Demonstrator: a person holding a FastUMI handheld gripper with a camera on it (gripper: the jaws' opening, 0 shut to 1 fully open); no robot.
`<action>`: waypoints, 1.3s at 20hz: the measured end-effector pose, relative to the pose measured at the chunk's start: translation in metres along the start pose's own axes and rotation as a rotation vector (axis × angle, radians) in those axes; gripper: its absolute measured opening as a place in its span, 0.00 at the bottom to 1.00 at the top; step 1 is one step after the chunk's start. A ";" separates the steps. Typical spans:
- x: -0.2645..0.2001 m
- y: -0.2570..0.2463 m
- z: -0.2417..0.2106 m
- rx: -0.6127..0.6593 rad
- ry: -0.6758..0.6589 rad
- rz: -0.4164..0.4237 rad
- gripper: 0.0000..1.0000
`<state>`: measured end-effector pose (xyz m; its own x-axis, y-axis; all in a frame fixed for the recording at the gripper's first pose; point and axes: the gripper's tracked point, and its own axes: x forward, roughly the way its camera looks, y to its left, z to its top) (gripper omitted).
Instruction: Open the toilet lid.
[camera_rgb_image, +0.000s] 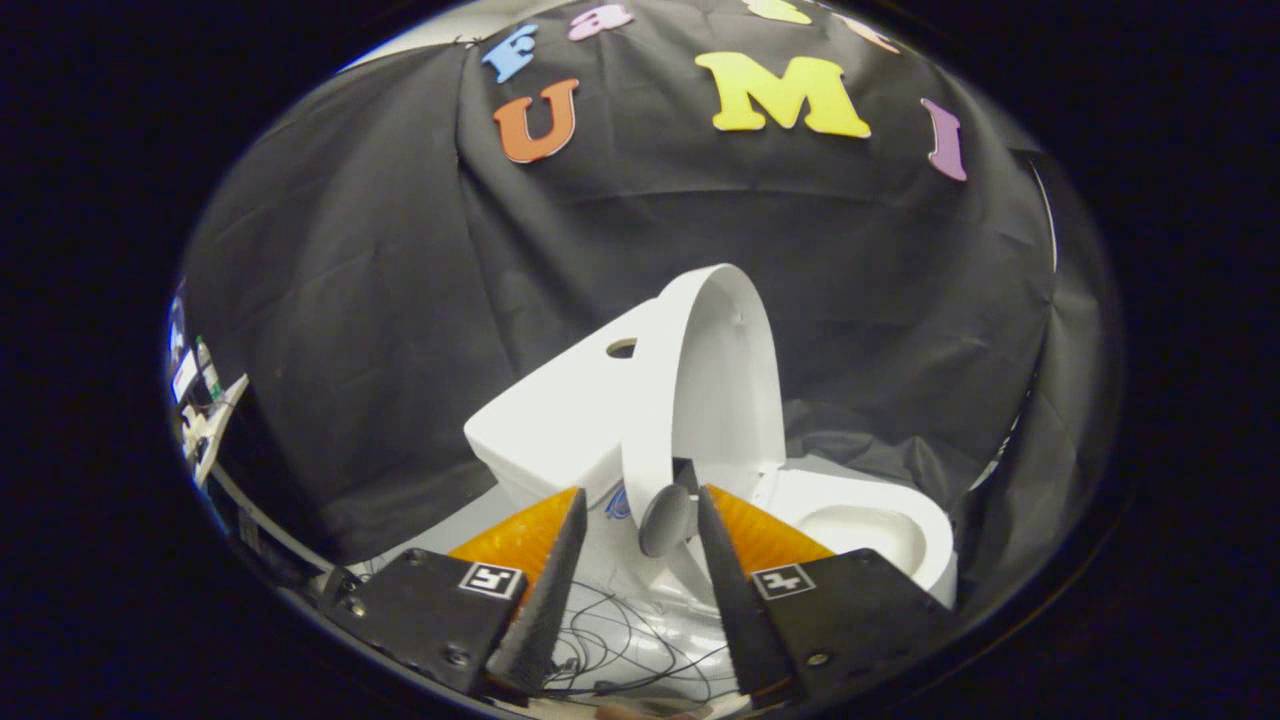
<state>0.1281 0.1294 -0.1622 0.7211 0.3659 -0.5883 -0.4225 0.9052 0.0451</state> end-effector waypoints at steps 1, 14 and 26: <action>-0.005 -0.005 0.000 -0.003 -0.012 -0.004 0.78; -0.119 -0.139 -0.014 0.034 -0.170 -0.039 0.91; -0.213 -0.259 -0.051 0.042 -0.304 -0.238 0.91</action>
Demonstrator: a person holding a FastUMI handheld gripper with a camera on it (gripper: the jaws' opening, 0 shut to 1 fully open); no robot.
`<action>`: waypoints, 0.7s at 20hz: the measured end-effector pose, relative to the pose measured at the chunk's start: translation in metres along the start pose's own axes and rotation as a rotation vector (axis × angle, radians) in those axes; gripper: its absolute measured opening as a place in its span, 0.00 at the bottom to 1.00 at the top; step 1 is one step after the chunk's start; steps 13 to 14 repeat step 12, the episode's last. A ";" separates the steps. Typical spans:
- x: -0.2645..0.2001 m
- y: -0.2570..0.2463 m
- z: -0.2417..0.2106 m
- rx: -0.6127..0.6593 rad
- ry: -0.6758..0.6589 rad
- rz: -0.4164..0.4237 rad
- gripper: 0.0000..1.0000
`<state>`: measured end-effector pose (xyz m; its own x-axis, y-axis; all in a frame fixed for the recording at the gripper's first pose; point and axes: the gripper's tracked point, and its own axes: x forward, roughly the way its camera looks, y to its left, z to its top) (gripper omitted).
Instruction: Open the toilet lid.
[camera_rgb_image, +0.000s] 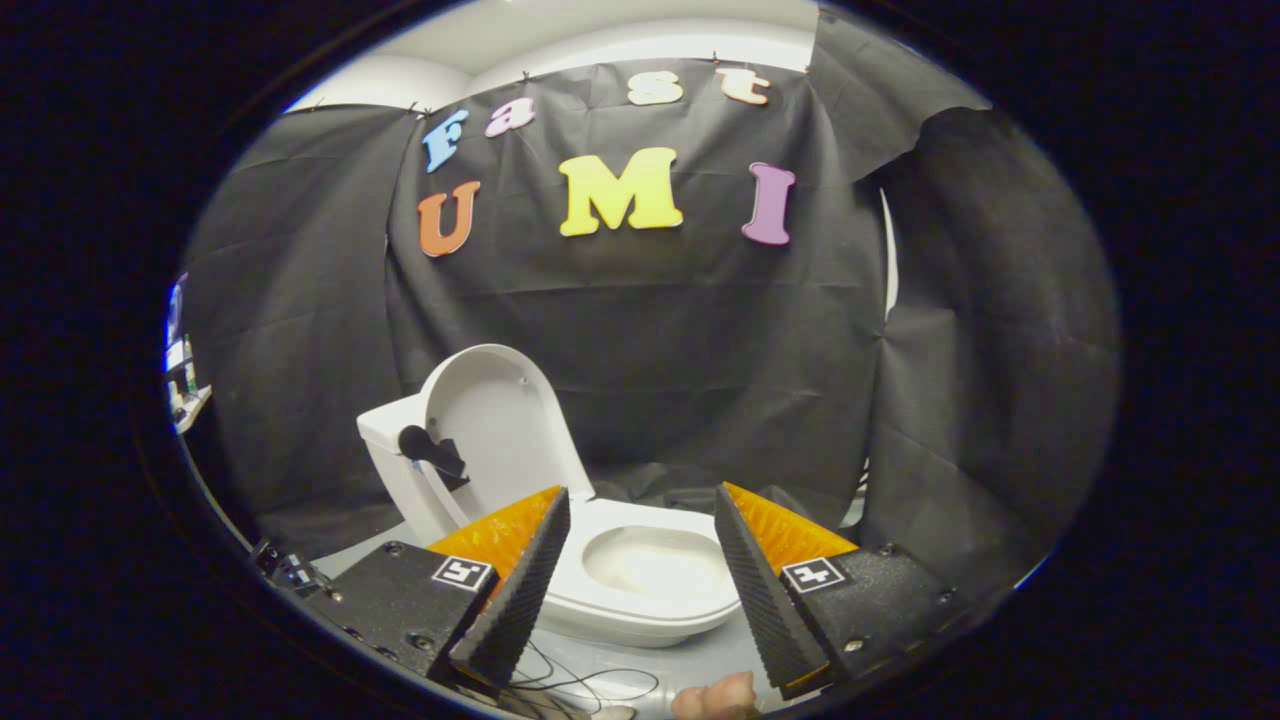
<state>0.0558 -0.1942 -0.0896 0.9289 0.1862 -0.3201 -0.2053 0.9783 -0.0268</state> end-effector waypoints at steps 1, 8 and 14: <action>-0.006 -0.010 -0.002 -0.005 -0.009 -0.015 0.91; -0.050 -0.046 0.009 -0.034 -0.229 -0.019 0.92; -0.068 -0.058 -0.004 -0.052 -0.237 -0.044 0.92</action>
